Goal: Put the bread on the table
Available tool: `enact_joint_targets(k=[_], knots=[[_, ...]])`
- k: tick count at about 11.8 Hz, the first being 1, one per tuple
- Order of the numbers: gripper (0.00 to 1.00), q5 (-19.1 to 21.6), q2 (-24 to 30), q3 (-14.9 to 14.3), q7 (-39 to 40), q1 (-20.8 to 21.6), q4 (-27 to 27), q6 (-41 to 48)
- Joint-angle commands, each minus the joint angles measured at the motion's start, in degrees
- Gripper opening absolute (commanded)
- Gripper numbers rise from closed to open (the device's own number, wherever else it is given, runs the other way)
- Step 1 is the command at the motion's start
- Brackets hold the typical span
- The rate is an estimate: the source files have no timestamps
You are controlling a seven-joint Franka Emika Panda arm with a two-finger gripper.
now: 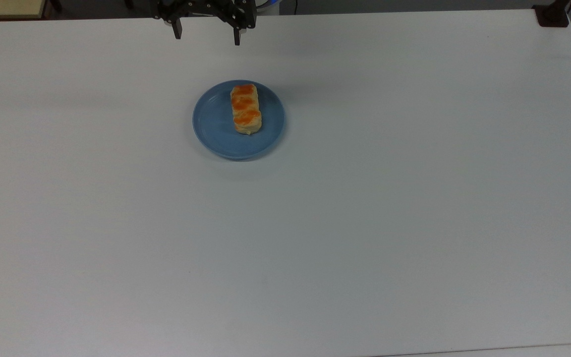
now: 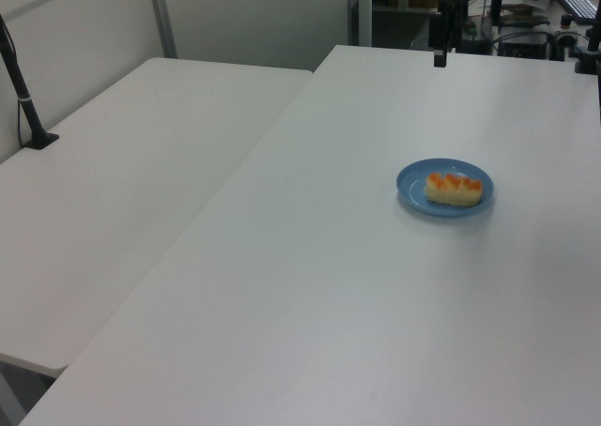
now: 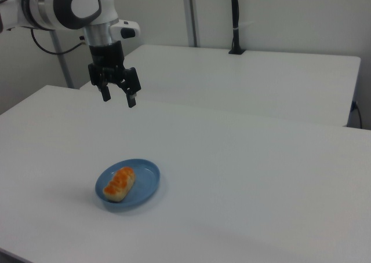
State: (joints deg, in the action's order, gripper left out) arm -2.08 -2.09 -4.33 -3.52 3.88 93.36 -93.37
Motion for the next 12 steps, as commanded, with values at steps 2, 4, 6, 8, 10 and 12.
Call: enact_joint_targets(k=[2,4,6,8,10,12], knots=[[1.00,1.4,0.6,1.3,-0.5,-0.8,0.2,0.6],[1.00,1.4,0.5,1.2,-0.5,-0.8,0.2,0.6],[1.00,1.4,0.6,1.2,-0.5,-0.8,0.2,0.6],[1.00,1.4,0.6,1.2,-0.4,-0.8,0.3,0.6],[1.00,1.4,0.6,1.3,1.1,-0.6,1.4,0.6],[1.00,1.4,0.5,2.3,1.3,-0.5,5.0,0.3]])
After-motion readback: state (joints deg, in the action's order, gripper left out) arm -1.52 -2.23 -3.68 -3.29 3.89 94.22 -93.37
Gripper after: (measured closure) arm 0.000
